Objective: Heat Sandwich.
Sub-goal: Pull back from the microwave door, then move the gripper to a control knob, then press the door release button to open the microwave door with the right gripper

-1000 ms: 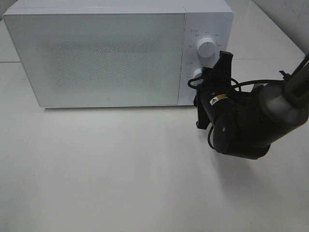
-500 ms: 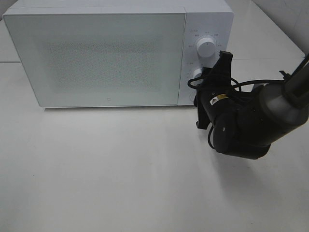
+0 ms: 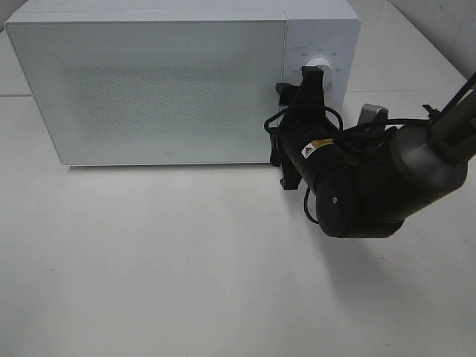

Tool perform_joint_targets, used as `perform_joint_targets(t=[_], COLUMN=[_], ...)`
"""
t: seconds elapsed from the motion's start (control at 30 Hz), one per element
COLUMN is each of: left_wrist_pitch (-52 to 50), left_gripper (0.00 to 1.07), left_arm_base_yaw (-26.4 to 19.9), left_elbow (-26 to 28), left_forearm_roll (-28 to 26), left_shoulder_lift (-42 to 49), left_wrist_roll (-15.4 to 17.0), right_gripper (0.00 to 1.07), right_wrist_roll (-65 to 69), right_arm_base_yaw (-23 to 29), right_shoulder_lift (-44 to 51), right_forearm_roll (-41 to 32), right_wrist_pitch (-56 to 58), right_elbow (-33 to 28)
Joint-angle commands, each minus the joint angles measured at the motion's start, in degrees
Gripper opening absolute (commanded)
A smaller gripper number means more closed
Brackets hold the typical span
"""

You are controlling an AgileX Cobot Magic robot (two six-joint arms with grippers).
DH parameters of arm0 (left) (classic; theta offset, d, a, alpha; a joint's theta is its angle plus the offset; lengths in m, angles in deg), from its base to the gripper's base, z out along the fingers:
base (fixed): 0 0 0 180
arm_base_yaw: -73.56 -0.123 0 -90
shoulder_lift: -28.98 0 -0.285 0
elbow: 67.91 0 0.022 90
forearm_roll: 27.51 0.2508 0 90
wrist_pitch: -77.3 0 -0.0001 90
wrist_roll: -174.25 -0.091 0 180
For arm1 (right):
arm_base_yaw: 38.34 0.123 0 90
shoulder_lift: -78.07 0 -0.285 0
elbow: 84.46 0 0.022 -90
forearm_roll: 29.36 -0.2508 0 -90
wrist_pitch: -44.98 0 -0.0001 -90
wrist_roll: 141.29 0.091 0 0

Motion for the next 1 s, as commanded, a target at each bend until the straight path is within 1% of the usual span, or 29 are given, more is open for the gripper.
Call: perform_joint_targets(t=[0.03,0.53,0.83,0.97,1.0], left_wrist_pitch=[-0.6,-0.6,-0.6,-0.6,-0.6], left_gripper=[0.98,0.98,0.98,0.98,0.98], left_arm_base_yaw=[-0.2,-0.2,-0.2,-0.2,-0.2], left_elbow=[-0.1,-0.1,-0.1,-0.1,-0.1], left_forearm_roll=[0.0,0.0,0.0,0.0,0.0], left_shoulder_lift=[1.1,1.1,1.1,1.1,1.1], left_wrist_roll=[0.0,0.0,0.0,0.0,0.0], right_gripper=[0.77,0.76,0.76,0.76,0.76], right_wrist_roll=[-2.3,-5.6,-9.8,-14.2,-17.1], right_arm_base_yaw=[-0.1,-0.1,-0.1,-0.1,-0.3], right_shoulder_lift=[0.5,0.5,2.8,4.7,5.8], right_forearm_roll=[0.2,0.0,1.5,3.0,4.4], right_wrist_pitch=[-0.6,2.4,4.1,6.5,8.1], right_elbow=[0.3,0.1,-4.5,-6.0,-6.4])
